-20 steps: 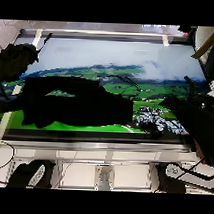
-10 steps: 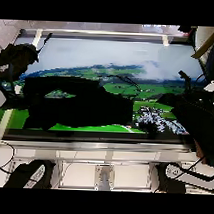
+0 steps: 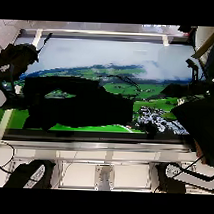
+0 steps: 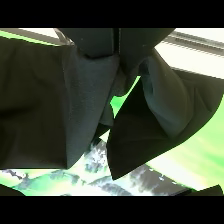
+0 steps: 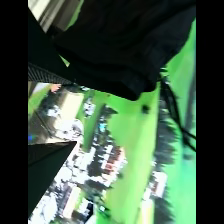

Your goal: Fold the clothes and pants, and hang the long-sleeved shirts on hangers.

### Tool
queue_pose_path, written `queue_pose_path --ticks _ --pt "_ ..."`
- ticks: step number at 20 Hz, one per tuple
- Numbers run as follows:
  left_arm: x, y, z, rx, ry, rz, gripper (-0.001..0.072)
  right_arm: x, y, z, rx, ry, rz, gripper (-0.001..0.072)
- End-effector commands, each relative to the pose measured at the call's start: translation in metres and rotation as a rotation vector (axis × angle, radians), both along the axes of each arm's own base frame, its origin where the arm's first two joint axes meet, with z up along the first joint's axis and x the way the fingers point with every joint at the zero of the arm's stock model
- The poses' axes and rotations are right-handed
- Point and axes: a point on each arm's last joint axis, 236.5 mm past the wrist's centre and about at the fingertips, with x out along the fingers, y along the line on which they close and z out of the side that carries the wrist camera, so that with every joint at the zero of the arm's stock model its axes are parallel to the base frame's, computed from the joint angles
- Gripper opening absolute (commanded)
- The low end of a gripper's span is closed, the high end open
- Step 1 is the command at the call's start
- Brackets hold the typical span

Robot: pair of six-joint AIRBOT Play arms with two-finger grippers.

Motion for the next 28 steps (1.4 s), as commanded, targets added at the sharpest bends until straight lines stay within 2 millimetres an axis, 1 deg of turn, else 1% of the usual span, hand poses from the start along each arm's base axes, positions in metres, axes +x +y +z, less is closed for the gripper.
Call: queue_pose_path --ticks 1,5,7,9,10,11,12,13,14,16,18,19,21,23,25,26,28 --pt "0.000 0.000 0.000 0.000 0.001 0.001 0.0006 0.013 -0.004 0.023 -0.023 -0.066 -0.001 0.0384" --pt "0.000 0.000 0.000 0.000 0.001 0.001 0.0006 0.024 -0.008 0.046 -0.044 -0.129 -0.002 0.0384" --pt "0.000 0.000 0.000 0.000 0.002 0.001 0.0006 0.033 -0.012 0.057 -0.057 -0.173 -0.018 0.0384" --pt "0.000 0.000 0.000 0.000 0.002 0.001 0.0006 0.048 -0.019 0.069 -0.075 -0.241 -0.059 0.0384" --pt "0.000 0.000 0.000 0.000 0.001 0.001 0.0006 0.063 -0.025 0.079 -0.075 -0.301 -0.108 0.0384" --pt "0.000 0.000 0.000 0.000 0.001 0.001 0.0006 0.071 -0.025 0.087 -0.041 -0.327 -0.153 0.0384" --pt "0.000 0.000 0.000 0.000 0.001 0.001 0.0006 0.071 -0.022 0.086 -0.018 -0.312 -0.168 0.0383" --pt "0.000 0.000 0.000 0.000 0.001 0.002 0.0006 0.066 -0.016 0.083 0.001 -0.277 -0.159 0.0383" --pt "0.000 0.000 0.000 0.000 0.001 0.002 0.0006 0.050 -0.004 0.074 0.018 -0.209 -0.104 0.0383" --pt "0.000 0.000 0.000 0.000 0.002 0.001 0.0006 0.016 0.014 0.046 0.027 -0.060 0.003 0.0384" --pt "0.000 0.000 0.000 0.000 0.001 0.001 0.0006 -0.010 0.035 0.010 0.061 0.064 0.056 0.0384" --pt "0.000 0.000 0.000 0.000 0.001 0.002 0.0006 -0.016 0.048 -0.012 0.086 0.101 0.051 0.0384" --pt "0.000 0.000 0.000 0.000 0.001 0.001 0.0006 -0.017 0.072 -0.055 0.113 0.121 0.001 0.0384" --pt "0.000 0.000 0.000 0.000 0.002 0.001 0.0006 -0.021 0.094 -0.087 0.102 0.124 -0.025 0.0384" --pt "0.000 0.000 0.000 0.000 0.001 0.001 0.0006 -0.043 0.125 -0.109 0.095 0.179 0.049 0.0385" --pt "0.000 0.000 -0.001 0.000 0.002 0.001 0.0006 -0.052 0.136 -0.119 0.076 0.202 0.091 0.0386" --pt "0.000 0.000 -0.001 0.000 0.002 0.001 0.0006 -0.063 0.156 -0.134 0.076 0.246 0.140 0.0386"
